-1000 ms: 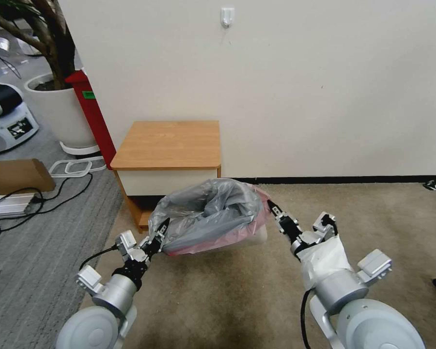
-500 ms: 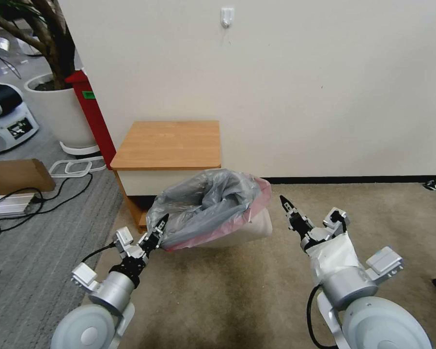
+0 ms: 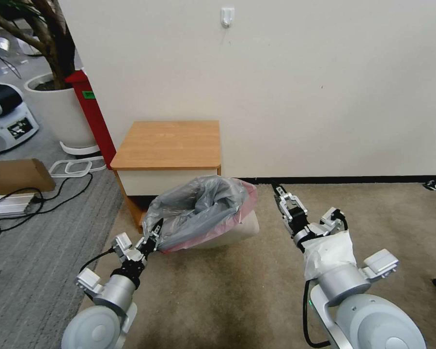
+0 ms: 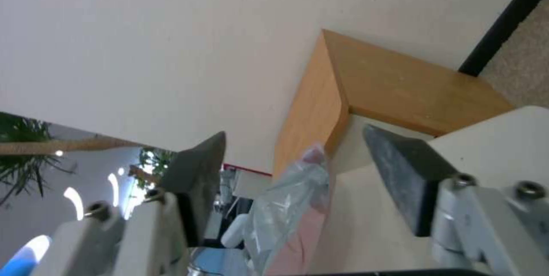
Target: Pick up the garbage bag from the table and place it over the trash can.
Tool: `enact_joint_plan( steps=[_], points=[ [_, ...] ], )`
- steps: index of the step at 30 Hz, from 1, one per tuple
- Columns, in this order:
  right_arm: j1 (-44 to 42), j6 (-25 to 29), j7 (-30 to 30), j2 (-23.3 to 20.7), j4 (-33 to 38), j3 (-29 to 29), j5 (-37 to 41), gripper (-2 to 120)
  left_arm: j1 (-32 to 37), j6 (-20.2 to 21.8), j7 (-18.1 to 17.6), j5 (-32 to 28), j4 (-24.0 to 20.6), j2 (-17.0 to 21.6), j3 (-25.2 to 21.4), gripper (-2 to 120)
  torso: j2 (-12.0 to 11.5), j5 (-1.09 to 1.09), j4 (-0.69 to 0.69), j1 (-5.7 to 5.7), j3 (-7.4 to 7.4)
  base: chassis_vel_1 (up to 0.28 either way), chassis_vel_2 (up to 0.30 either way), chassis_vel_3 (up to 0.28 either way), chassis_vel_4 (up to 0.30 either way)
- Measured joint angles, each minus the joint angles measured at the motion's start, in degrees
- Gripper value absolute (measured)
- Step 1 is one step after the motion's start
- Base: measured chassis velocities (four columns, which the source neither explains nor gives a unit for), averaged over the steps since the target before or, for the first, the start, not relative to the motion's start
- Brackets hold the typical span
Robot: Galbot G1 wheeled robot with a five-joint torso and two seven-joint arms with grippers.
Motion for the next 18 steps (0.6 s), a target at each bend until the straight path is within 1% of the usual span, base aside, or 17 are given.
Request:
enact_joint_plan(
  steps=[1,2,3,4,5,6,8,9,10,18],
  points=[
    [0.0,0.0,0.0,0.0,0.0,0.0,0.0,70,0.0,0.0,0.0,0.0,0.0,0.0,0.0,7,0.0,0.0,0.0,0.0,0.0,0.0,0.0,0.0,0.0],
    [0.2,-0.2,0.0,0.0,0.0,0.0,-0.4,75,-0.2,0.0,-0.1,0.3,0.1,-0.1,0.3,7,0.0,0.0,0.0,0.0,0.0,0.0,0.0,0.0,0.0],
    [0.4,-0.2,-0.1,-0.1,0.0,0.0,-0.7,77,-0.3,0.0,-0.2,0.4,0.1,-0.1,0.4,7,0.0,0.0,0.0,0.0,0.0,0.0,0.0,0.0,0.0],
    [0.6,-0.3,-0.4,-0.1,-0.1,-0.1,-1.4,84,-0.5,0.0,-0.4,0.8,0.1,-0.2,0.7,7,0.0,0.0,0.0,0.0,0.0,0.0,0.0,0.0,0.0],
    [0.8,-0.3,-0.6,-0.1,-0.5,-0.2,-1.8,87,-0.6,0.0,-0.5,1.0,0.1,-0.2,0.9,7,0.0,0.0,0.0,0.0,0.0,0.0,0.0,0.0,0.0],
    [0.8,-0.3,-0.6,-0.1,-0.5,-0.2,-1.8,87,-0.6,0.0,-0.5,1.0,0.1,-0.2,0.9,7,0.0,0.0,0.0,0.0,0.0,0.0,0.0,0.0,0.0],
    [0.9,-0.3,-0.7,0.0,-1.2,-0.4,-2.3,93,-0.8,0.0,-0.6,1.2,0.2,-0.1,1.1,7,0.0,0.01,0.0,0.0,0.0,0.0,0.0,0.0,0.0],
    [0.9,-0.3,-0.8,0.0,-1.8,-0.5,-2.9,98,-1.2,0.0,-0.9,1.3,0.2,-0.1,1.2,7,0.0,0.0,0.0,0.0,0.0,0.0,0.0,0.0,0.0],
    [0.9,-0.3,-0.9,0.0,-2.2,-0.6,-3.4,100,-1.4,-0.2,-1.1,1.4,0.2,-0.1,1.3,7,0.0,0.0,0.0,0.0,0.0,0.0,0.0,0.0,0.0],
    [0.8,-0.2,-1.1,0.9,-3.1,-1.6,-4.8,100,-1.8,-0.4,-1.1,2.1,-0.3,-0.2,1.6,7,0.0,0.0,0.0,0.0,0.0,0.0,0.0,0.0,0.0]
  ],
)
